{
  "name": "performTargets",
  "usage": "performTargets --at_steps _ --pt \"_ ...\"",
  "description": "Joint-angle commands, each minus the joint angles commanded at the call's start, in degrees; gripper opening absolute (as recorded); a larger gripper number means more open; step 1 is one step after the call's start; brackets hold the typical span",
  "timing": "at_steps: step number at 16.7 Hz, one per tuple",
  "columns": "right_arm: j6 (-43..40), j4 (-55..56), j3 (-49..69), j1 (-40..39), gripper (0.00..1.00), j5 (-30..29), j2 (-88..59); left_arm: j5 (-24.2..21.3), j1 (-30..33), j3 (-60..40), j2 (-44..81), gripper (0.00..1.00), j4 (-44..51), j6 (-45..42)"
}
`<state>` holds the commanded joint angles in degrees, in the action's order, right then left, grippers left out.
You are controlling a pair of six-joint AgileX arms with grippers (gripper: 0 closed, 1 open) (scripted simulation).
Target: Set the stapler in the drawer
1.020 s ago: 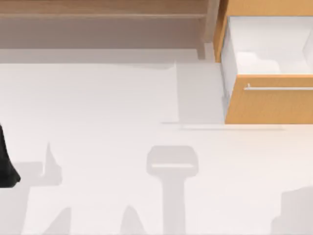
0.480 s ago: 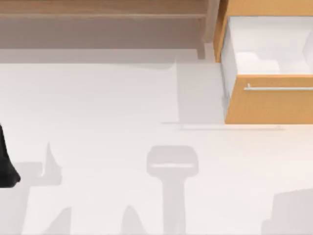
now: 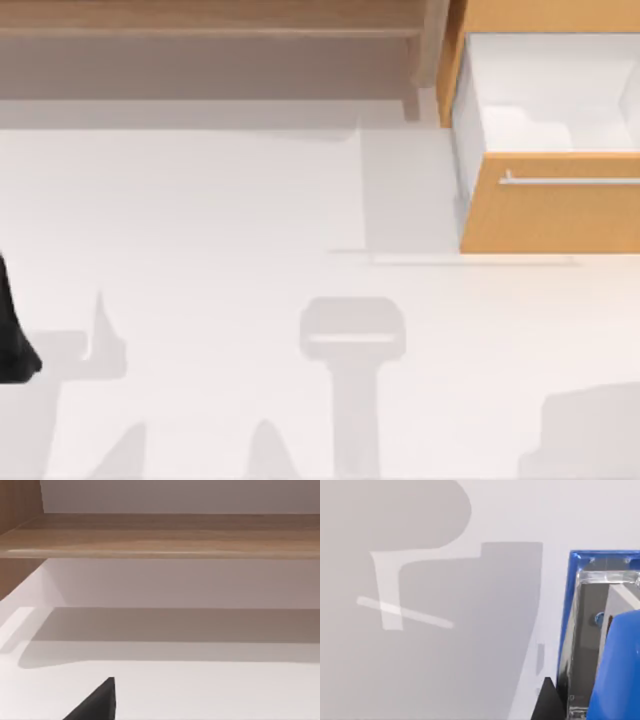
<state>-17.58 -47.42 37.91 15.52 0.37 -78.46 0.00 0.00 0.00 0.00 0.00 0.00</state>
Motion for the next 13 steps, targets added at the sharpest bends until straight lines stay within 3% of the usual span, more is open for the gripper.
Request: performTargets --at_steps 5,13 --pt "-2.3 -0.5 12.1 -4.7 0.0 -1.9 -1.4 0.0 0.0 0.0 0.0 1.0 0.0 0.0" --pt "1.1 -7.9 53.6 -16.1 0.0 -3.7 -22.7 0.0 0.0 0.0 0.0 1.0 0.0 0.0"
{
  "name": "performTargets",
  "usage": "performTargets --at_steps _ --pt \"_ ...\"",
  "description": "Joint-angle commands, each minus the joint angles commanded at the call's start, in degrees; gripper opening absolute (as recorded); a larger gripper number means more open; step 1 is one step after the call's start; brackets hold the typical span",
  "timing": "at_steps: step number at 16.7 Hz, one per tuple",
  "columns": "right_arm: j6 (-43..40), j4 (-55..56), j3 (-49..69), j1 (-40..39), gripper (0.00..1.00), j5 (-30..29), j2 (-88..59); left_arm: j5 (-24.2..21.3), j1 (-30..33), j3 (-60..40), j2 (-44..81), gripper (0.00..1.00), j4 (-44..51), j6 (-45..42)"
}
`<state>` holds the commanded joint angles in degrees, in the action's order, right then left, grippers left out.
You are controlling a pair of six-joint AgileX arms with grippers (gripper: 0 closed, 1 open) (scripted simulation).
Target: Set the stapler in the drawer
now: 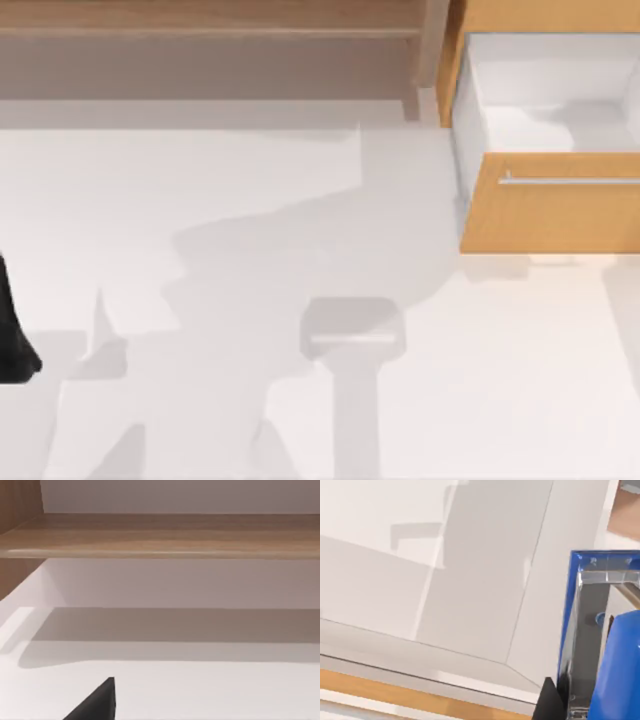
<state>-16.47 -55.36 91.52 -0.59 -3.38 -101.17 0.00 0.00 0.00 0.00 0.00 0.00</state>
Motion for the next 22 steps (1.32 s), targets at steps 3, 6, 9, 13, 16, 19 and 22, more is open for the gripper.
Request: performTargets --at_steps 3,6,9,13,16,19,22 --pt "5.7 -4.1 14.2 -3.5 0.0 0.6 -12.4 0.0 0.0 0.0 0.0 1.0 0.0 0.0" --pt "12.9 -8.5 24.3 -6.0 0.0 1.6 -24.2 0.0 0.0 0.0 0.0 1.0 0.0 0.0" --pt "19.9 -13.1 29.5 -7.1 0.0 2.6 -33.5 0.0 0.0 0.0 0.0 1.0 0.0 0.0" --pt "25.2 -16.9 31.8 -7.0 0.0 3.3 -38.4 0.0 0.0 0.0 0.0 1.0 0.0 0.0" --pt "25.3 -16.9 31.8 -7.0 0.0 3.3 -38.4 0.0 0.0 0.0 0.0 1.0 0.0 0.0" --pt "25.3 -16.2 31.3 -6.9 0.0 3.3 -38.4 0.0 0.0 0.0 0.0 1.0 0.0 0.0" --pt "25.3 -15.0 30.1 -7.0 0.0 3.3 -38.7 0.0 0.0 0.0 0.0 1.0 0.0 0.0"
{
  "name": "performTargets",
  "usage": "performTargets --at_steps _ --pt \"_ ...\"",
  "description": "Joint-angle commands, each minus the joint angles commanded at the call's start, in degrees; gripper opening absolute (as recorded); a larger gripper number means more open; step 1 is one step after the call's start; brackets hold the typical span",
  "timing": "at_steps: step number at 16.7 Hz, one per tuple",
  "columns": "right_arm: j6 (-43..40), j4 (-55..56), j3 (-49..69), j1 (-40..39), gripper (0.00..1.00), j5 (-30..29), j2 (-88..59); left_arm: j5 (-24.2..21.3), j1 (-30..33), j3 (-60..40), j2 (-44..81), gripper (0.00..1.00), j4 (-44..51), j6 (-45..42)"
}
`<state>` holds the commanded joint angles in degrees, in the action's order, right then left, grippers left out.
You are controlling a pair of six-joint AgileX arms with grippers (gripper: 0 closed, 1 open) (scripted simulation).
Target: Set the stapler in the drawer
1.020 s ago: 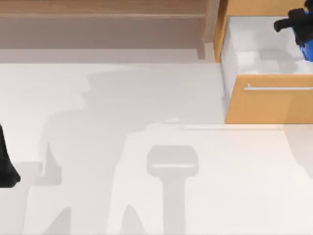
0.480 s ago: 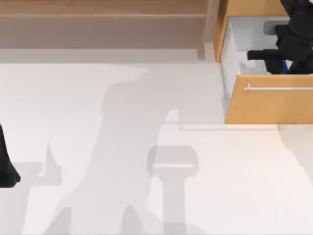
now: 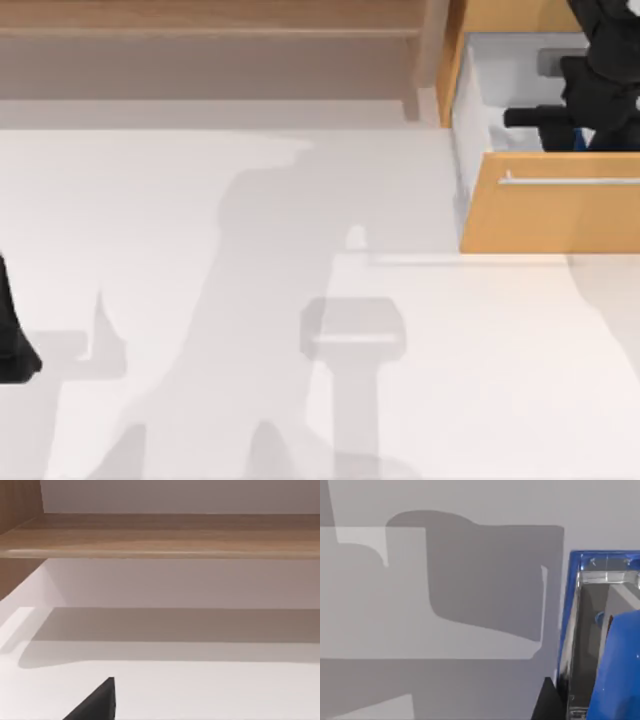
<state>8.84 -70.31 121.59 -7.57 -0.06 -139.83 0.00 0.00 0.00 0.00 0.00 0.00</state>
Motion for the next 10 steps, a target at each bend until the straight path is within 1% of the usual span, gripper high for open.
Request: performTargets --at_steps 4,10 --pt "0.0 0.2 -0.2 0.0 0.0 0.0 0.1 0.0 0.0 0.0 0.0 1.0 0.0 0.0" --pt "0.0 0.2 -0.2 0.0 0.45 0.0 0.1 0.0 0.0 0.0 0.0 1.0 0.0 0.0"
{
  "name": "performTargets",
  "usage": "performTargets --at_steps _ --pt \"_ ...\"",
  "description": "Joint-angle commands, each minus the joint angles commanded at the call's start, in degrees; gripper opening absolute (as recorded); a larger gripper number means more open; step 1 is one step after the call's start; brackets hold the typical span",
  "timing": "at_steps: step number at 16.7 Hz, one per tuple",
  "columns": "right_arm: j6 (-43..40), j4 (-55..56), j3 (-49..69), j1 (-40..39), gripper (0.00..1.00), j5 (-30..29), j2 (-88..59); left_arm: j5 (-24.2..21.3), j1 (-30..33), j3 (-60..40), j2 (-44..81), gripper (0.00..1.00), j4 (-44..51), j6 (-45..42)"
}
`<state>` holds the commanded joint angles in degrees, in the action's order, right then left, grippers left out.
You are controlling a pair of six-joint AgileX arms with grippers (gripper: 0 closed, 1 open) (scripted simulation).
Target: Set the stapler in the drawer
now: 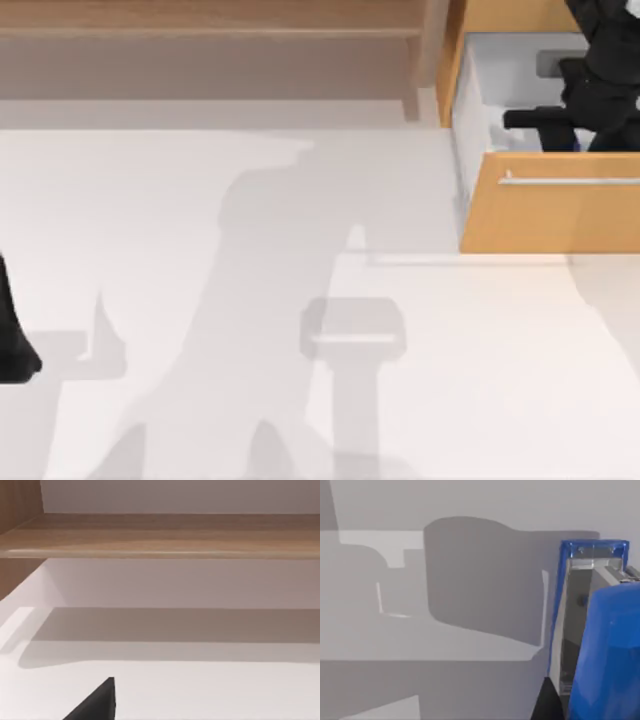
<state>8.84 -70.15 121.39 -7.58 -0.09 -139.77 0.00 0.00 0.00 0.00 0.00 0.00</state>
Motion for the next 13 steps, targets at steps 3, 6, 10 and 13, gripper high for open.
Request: performTargets --at_steps 3,6,10,13 --pt "0.0 0.0 0.0 0.0 0.68 0.0 0.0 0.0 0.0 0.0 0.0 1.0 0.0 0.0" --pt "0.0 0.0 0.0 0.0 0.9 0.0 0.0 0.0 0.0 0.0 0.0 1.0 0.0 0.0" --pt "0.0 0.0 0.0 0.0 1.0 0.0 0.0 0.0 0.0 0.0 0.0 1.0 0.0 0.0" --pt "0.0 0.0 0.0 0.0 1.0 0.0 0.0 0.0 0.0 0.0 0.0 1.0 0.0 0.0"
